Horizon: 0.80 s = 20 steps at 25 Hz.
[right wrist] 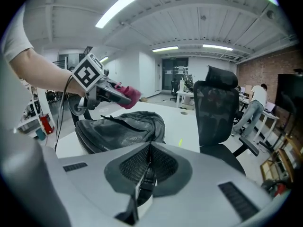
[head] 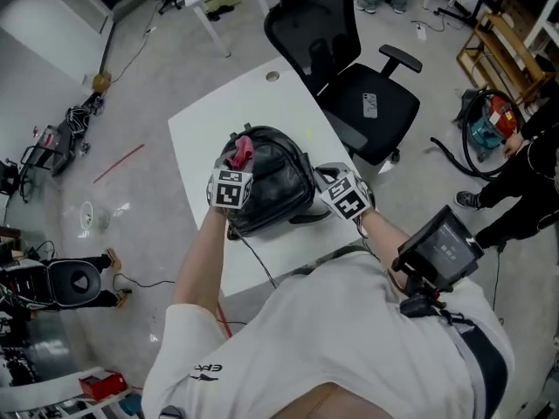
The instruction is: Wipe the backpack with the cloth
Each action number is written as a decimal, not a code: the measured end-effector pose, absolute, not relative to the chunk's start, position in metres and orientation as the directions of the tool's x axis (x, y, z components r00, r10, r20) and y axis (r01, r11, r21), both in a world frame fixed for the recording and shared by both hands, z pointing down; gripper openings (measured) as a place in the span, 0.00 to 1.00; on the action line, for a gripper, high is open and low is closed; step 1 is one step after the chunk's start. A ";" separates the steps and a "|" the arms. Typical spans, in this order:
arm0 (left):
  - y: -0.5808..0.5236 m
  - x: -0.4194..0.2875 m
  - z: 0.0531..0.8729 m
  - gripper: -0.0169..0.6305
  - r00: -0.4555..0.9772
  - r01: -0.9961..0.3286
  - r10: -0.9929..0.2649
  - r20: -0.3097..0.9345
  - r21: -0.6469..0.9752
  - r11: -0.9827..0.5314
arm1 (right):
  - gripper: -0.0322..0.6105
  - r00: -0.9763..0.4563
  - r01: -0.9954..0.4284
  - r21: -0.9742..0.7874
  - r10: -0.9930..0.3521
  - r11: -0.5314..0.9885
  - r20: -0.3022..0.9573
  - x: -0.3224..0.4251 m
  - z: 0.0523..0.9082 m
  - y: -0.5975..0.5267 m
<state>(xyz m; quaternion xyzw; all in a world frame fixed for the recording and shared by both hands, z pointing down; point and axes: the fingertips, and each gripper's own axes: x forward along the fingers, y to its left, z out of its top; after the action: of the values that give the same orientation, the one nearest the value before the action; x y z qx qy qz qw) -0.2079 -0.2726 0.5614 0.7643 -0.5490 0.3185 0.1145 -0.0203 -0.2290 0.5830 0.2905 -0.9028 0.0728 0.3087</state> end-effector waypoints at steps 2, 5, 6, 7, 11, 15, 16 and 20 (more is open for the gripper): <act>-0.288 -0.213 0.568 0.24 0.190 -0.906 -0.751 0.632 -0.181 -0.381 | 0.05 -0.634 -0.568 0.048 -0.474 0.822 0.610 -0.025 0.585 -0.231; -0.312 -0.212 0.579 0.24 0.180 -0.905 -0.732 0.657 -0.181 -0.384 | 0.05 -0.632 -0.562 0.043 -0.462 0.826 0.622 -0.026 0.589 -0.239; -0.320 -0.212 0.582 0.24 0.176 -0.903 -0.729 0.662 -0.186 -0.387 | 0.05 -0.632 -0.557 0.040 -0.455 0.829 0.628 -0.028 0.592 -0.243; -0.327 -0.213 0.584 0.24 0.171 -0.900 -0.723 0.669 -0.192 -0.391 | 0.05 -0.633 -0.552 0.038 -0.448 0.833 0.632 -0.030 0.594 -0.247; -0.346 -0.210 0.604 0.24 0.153 -0.900 -0.667 0.730 -0.176 -0.399 | 0.05 -0.637 -0.548 0.012 -0.426 0.837 0.642 -0.028 0.599 -0.264; -0.363 -0.212 0.636 0.24 0.117 -0.903 -0.604 0.789 -0.169 -0.396 | 0.05 -0.643 -0.561 -0.030 -0.412 0.828 0.646 -0.021 0.611 -0.284; -0.365 -0.212 0.642 0.24 0.110 -0.901 -0.592 0.798 -0.172 -0.399 | 0.05 -0.645 -0.559 -0.036 -0.407 0.829 0.647 -0.020 0.615 -0.286; -0.377 -0.207 0.662 0.24 0.097 -0.884 -0.560 0.823 -0.187 -0.429 | 0.05 -0.651 -0.561 -0.060 -0.395 0.825 0.648 -0.016 0.627 -0.291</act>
<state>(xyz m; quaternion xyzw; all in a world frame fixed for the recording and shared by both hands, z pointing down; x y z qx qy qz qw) -0.2069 -0.3771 0.6620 0.7180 -0.5027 0.4459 0.1817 -0.0161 -0.2908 0.6273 0.2660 -0.8993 0.1287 0.3225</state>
